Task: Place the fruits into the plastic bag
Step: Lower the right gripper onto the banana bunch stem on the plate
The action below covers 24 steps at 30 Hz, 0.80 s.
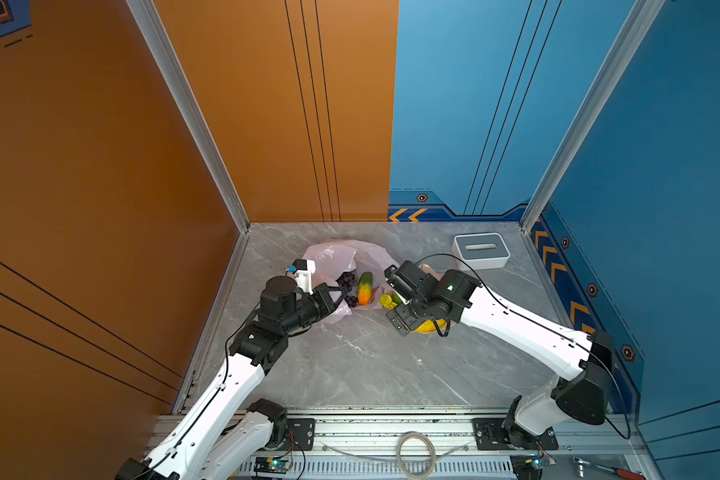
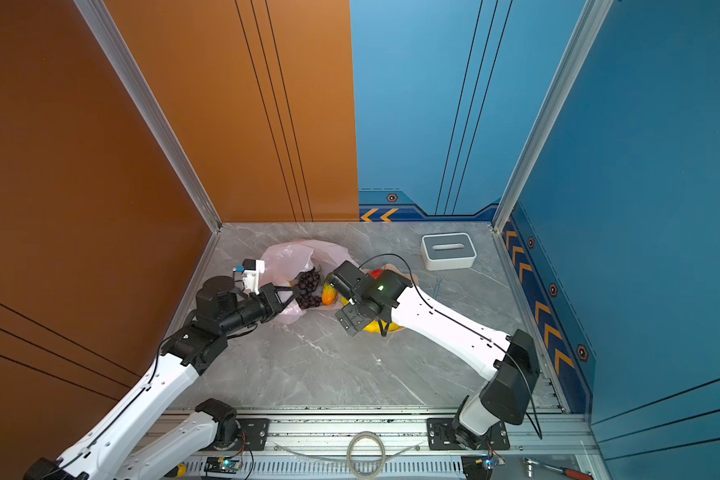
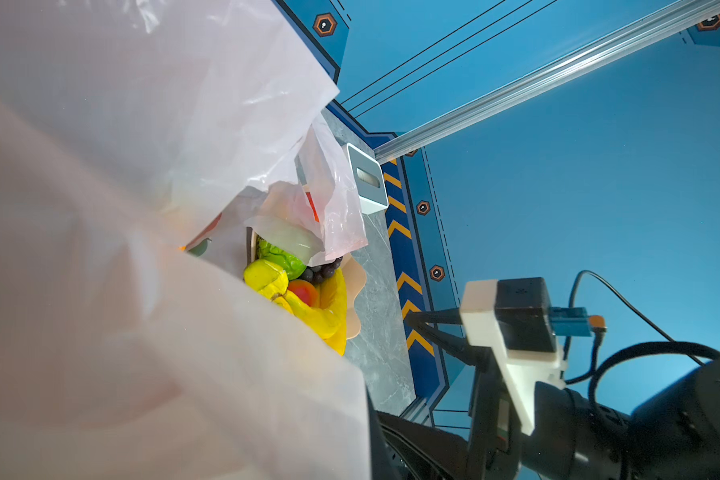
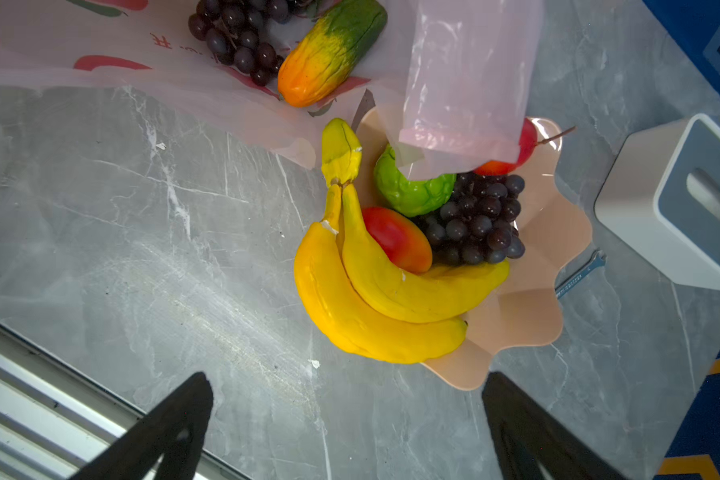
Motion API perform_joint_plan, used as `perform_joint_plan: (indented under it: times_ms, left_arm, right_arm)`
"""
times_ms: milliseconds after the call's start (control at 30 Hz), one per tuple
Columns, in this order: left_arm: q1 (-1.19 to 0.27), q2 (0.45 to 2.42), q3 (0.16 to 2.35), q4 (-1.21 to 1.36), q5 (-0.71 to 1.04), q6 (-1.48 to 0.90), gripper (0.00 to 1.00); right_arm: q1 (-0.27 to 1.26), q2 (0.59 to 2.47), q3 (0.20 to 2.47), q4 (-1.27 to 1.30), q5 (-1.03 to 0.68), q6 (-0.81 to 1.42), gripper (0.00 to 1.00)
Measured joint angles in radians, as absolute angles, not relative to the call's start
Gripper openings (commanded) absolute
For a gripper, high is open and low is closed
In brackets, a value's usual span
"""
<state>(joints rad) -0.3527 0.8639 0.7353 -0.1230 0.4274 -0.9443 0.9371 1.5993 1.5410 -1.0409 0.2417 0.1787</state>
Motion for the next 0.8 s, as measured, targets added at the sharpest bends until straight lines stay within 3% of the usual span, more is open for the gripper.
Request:
perform_joint_plan:
  times_ms: [433, 800]
  left_arm:
    - [-0.339, 0.864, 0.735, -0.123, 0.427, -0.944, 0.0]
    - [-0.317, 0.849, 0.735, -0.124, 0.428, -0.944, 0.0]
  right_arm:
    - [0.951, 1.84, 1.644, -1.048, 0.321, 0.122, 1.0]
    - [0.926, 1.919, 1.651, -1.048, 0.37, 0.101, 0.92]
